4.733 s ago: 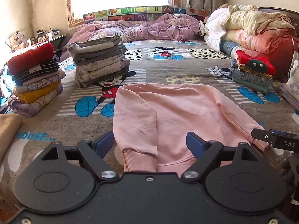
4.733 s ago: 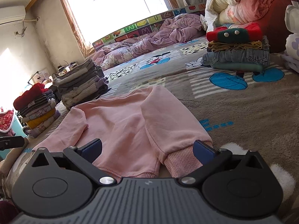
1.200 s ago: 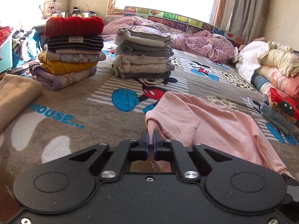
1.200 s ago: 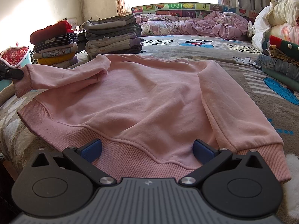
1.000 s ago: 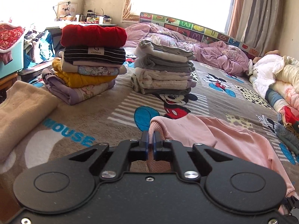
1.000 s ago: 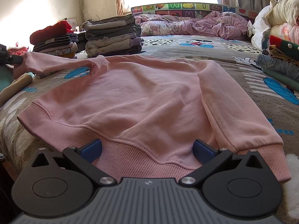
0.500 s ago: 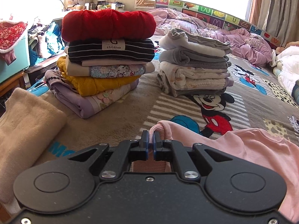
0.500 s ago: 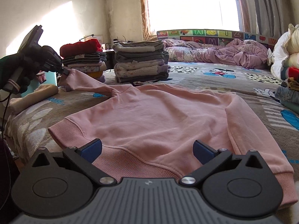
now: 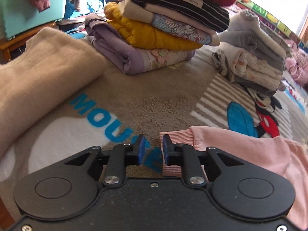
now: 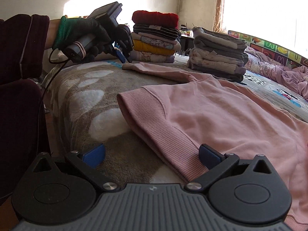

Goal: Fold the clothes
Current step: 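Pull the held sleeve outward from the body and open the left gripper, then grasp the other sleeve cuff with the right gripper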

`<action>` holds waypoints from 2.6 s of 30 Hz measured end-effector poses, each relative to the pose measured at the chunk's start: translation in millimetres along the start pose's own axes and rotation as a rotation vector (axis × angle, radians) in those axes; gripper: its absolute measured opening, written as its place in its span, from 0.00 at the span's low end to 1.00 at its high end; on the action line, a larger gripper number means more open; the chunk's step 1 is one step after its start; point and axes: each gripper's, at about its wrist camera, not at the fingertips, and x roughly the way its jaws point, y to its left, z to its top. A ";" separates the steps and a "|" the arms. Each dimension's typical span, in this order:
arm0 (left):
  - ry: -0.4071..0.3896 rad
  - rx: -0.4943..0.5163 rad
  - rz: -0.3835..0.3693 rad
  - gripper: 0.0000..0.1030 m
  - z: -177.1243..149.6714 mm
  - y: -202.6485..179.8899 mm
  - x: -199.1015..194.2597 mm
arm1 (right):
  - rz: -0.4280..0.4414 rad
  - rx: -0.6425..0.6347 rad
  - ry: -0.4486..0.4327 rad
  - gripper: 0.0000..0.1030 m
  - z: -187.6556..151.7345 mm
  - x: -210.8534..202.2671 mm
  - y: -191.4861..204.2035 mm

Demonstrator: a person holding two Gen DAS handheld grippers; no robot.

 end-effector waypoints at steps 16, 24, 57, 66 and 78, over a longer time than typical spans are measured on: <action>-0.232 0.140 -0.001 0.07 -23.6 -29.9 -22.9 | 0.027 0.093 0.005 1.00 -5.5 5.1 -4.9; -0.199 0.275 0.127 0.41 -35.0 -50.1 -9.1 | 0.072 0.205 -0.012 1.00 -8.5 -2.7 -18.7; -0.043 0.596 -0.528 0.46 -164.9 -269.1 -65.9 | -0.517 1.163 -0.272 0.63 -121.5 -159.7 -155.3; 0.002 0.588 -0.513 0.47 -165.6 -260.5 -51.2 | -0.494 1.046 -0.271 0.10 -102.0 -152.5 -174.2; 0.029 0.611 -0.526 0.47 -171.1 -264.4 -44.4 | -0.659 0.851 -0.352 0.07 -50.5 -196.5 -244.8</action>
